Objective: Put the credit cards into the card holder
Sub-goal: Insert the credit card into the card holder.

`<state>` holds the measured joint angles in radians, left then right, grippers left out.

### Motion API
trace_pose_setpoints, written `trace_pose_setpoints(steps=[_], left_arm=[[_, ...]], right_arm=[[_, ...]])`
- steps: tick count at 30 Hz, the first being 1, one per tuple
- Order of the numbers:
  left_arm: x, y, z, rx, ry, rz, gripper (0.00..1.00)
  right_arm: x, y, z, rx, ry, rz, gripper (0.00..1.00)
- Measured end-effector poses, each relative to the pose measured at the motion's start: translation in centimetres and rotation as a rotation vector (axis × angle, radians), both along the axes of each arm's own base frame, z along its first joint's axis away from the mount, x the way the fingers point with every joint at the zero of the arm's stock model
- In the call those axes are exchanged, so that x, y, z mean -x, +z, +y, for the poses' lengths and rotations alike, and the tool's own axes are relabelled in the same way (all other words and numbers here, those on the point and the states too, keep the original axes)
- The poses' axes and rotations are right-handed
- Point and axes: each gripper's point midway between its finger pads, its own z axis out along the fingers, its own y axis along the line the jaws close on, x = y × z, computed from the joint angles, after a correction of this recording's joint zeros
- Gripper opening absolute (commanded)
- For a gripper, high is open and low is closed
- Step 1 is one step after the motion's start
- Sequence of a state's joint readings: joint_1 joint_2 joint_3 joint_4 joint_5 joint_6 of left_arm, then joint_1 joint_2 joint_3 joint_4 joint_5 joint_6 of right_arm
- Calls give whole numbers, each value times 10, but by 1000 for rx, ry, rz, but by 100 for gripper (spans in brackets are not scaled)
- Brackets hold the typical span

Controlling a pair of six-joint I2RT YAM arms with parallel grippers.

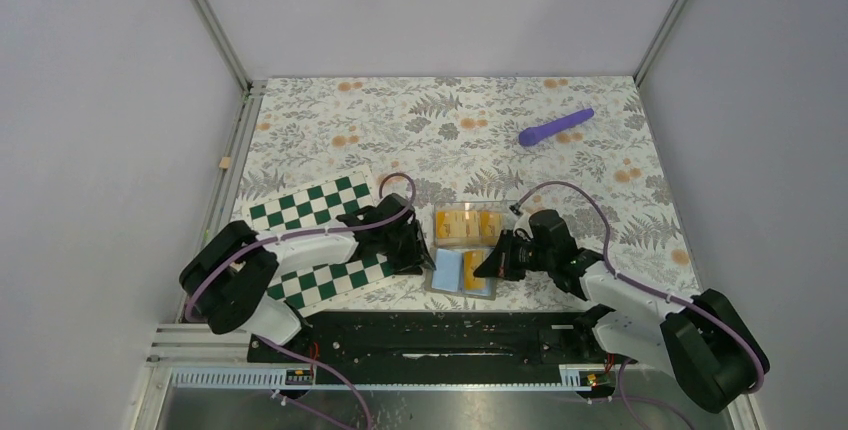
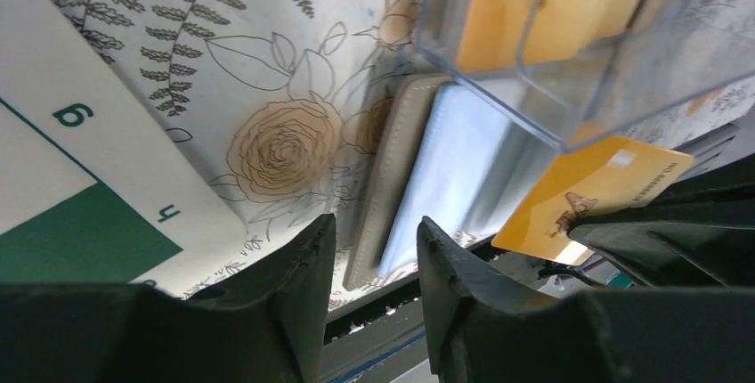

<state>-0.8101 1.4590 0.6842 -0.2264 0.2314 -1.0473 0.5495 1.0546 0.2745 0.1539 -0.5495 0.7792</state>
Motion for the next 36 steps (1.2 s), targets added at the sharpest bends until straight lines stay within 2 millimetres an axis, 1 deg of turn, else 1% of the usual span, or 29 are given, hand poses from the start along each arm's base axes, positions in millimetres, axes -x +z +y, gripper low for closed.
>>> trace_pose_setpoints(steps=[4,8,12,19,22,30,36], left_arm=[[6,-13,1,-27,15,43,24],[12,-16,-3,-31,17,63,19],[20,-18,-8,-33,11,78,12],[29,-20,-14,-33,-3,90,10],[30,-20,-14,-34,-3,91,9],[29,-20,-17,-35,-7,92,8],[29,-20,-19,-36,-13,90,7]], right_arm=[[-5,-6,2,-6,-15,-10,0],[-9,-5,4,-18,-21,-29,0],[-12,-3,5,-31,-29,-36,0],[-14,-8,-3,-14,-61,-30,0],[-17,-9,-6,-4,-71,-40,0],[-15,-16,-8,18,-60,-32,0],[-14,-22,-6,7,-55,6,0]])
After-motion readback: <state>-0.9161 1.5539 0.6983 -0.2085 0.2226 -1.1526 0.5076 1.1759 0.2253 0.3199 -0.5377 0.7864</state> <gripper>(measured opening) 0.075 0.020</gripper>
